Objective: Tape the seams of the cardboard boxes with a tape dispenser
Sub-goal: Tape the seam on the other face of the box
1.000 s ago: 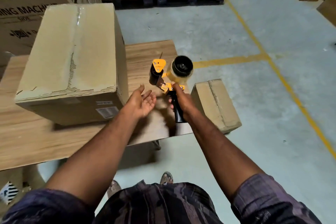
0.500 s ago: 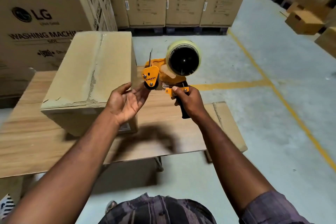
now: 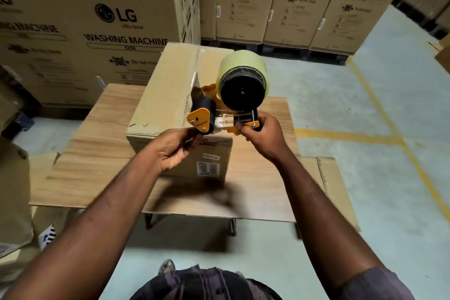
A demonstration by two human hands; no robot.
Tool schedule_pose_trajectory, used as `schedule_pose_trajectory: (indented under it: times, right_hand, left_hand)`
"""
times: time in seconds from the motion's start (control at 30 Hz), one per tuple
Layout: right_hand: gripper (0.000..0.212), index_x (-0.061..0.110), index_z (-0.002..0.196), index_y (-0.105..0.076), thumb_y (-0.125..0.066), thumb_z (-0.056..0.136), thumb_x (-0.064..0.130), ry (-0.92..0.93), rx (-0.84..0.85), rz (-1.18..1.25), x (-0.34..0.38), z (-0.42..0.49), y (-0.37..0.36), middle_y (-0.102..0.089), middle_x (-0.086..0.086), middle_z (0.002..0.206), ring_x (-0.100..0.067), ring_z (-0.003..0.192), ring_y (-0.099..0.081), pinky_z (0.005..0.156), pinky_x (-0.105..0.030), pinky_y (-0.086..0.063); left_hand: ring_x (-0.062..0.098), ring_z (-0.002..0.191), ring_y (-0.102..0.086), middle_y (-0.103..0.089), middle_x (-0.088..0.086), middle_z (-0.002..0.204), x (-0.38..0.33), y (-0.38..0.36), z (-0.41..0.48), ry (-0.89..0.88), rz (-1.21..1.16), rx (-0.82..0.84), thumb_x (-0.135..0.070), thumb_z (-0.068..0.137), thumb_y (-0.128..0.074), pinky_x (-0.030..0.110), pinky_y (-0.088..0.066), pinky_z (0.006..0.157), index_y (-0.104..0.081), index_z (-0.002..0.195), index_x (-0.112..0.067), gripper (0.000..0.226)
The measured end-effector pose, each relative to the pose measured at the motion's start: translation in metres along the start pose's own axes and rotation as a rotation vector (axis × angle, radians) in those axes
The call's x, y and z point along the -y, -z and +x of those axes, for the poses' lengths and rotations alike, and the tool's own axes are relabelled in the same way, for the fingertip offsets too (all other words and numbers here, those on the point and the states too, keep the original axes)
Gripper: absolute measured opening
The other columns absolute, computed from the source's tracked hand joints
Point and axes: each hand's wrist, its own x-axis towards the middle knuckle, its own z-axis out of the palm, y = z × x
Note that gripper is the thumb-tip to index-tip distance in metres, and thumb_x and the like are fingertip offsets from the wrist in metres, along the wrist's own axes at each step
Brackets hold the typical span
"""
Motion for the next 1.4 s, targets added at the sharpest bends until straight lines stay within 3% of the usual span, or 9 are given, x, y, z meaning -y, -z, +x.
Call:
schedule_pose_trajectory:
  times: [0.1, 0.27, 0.43, 0.67, 0.8, 0.97, 1.1, 1.23, 1.4]
  right_hand:
    - [0.033, 0.026, 0.088, -0.073, -0.073, 0.070, 0.053, 0.029, 0.068, -0.105, 0.013, 0.011, -0.024, -0.075, 0.008, 0.082, -0.012, 0.077, -0.070, 0.071, -0.038, -0.057]
    - [0.045, 0.027, 0.087, -0.073, -0.073, 0.067, 0.067, 0.054, 0.132, -0.324, 0.034, 0.025, -0.063, -0.074, 0.011, 0.081, -0.007, 0.080, -0.070, 0.076, -0.043, -0.058]
    - [0.037, 0.038, 0.086, -0.070, -0.071, 0.065, 0.068, 0.060, 0.138, -0.414, 0.044, 0.040, -0.087, -0.074, 0.019, 0.083, -0.001, 0.081, -0.069, 0.079, -0.041, -0.058]
    - [0.057, 0.034, 0.095, -0.069, -0.066, 0.060, 0.078, 0.081, 0.193, -0.607, 0.047, 0.051, -0.115, -0.073, 0.014, 0.084, -0.006, 0.080, -0.067, 0.074, -0.037, -0.056]
    - [0.054, 0.037, 0.095, -0.065, -0.064, 0.059, 0.077, 0.090, 0.186, -0.640, 0.048, 0.051, -0.124, -0.073, 0.016, 0.084, -0.006, 0.078, -0.066, 0.068, -0.031, -0.051]
    - [0.046, 0.036, 0.104, -0.068, -0.075, 0.068, 0.064, 0.054, 0.194, -0.689, 0.039, 0.052, -0.131, -0.072, 0.017, 0.085, -0.007, 0.080, -0.066, 0.065, -0.028, -0.047]
    - [0.059, 0.037, 0.111, -0.068, -0.065, 0.063, 0.071, 0.009, 0.231, -0.674, 0.042, 0.057, -0.131, -0.074, 0.016, 0.093, -0.006, 0.085, -0.067, 0.073, -0.030, -0.052]
    - [0.066, 0.036, 0.113, -0.069, -0.062, 0.061, 0.075, -0.016, 0.239, -0.674, 0.042, 0.058, -0.131, -0.075, 0.015, 0.097, -0.009, 0.090, -0.068, 0.081, -0.034, -0.055]
    - [0.067, 0.037, 0.115, -0.068, -0.064, 0.060, 0.075, -0.034, 0.243, -0.658, 0.044, 0.056, -0.132, -0.075, 0.017, 0.100, -0.007, 0.094, -0.068, 0.086, -0.037, -0.056]
  left_hand:
    - [0.007, 0.054, -0.067, -0.070, 0.009, 0.070, -0.019, 0.035, 0.001, -0.010, 0.111, -0.048, 0.001, 0.098, -0.052, 0.017, -0.057, 0.053, -0.063, 0.089, -0.001, 0.015]
    - [0.007, 0.054, -0.064, -0.064, 0.008, 0.074, -0.051, 0.087, 0.002, -0.056, 0.264, -0.134, -0.003, 0.101, -0.046, 0.019, -0.056, 0.051, -0.061, 0.091, -0.007, 0.018]
    - [0.005, 0.057, -0.067, -0.071, 0.008, 0.075, -0.088, 0.142, -0.002, -0.126, 0.376, -0.177, -0.003, 0.098, -0.057, 0.014, -0.056, 0.055, -0.065, 0.089, -0.007, 0.013]
    - [0.010, 0.068, -0.072, -0.074, 0.016, 0.089, -0.099, 0.188, 0.013, -0.154, 0.482, -0.170, -0.006, 0.095, -0.064, 0.017, -0.058, 0.059, -0.067, 0.093, -0.004, 0.004]
    - [0.012, 0.067, -0.071, -0.075, 0.015, 0.084, -0.101, 0.198, 0.026, -0.173, 0.508, -0.176, -0.006, 0.094, -0.066, 0.017, -0.057, 0.057, -0.067, 0.092, -0.006, 0.003]
    - [0.013, 0.060, -0.064, -0.071, 0.013, 0.079, -0.088, 0.204, 0.044, -0.178, 0.532, -0.170, -0.007, 0.096, -0.064, 0.019, -0.053, 0.052, -0.065, 0.088, -0.006, 0.008]
    - [0.013, 0.054, -0.050, -0.059, 0.006, 0.070, -0.057, 0.206, 0.055, -0.107, 0.668, -0.179, -0.028, 0.104, -0.051, 0.022, -0.040, 0.047, -0.059, 0.083, -0.015, 0.026]
    - [0.010, 0.055, -0.040, -0.051, 0.003, 0.070, -0.030, 0.212, 0.059, 0.117, 0.368, -0.157, -0.040, 0.104, -0.048, 0.021, -0.030, 0.044, -0.055, 0.091, -0.016, 0.028]
    - [0.006, 0.044, -0.028, -0.037, -0.007, 0.058, -0.046, 0.215, 0.067, 0.037, 0.303, -0.132, -0.049, 0.101, -0.050, 0.022, -0.021, 0.044, -0.043, 0.072, -0.023, 0.039]
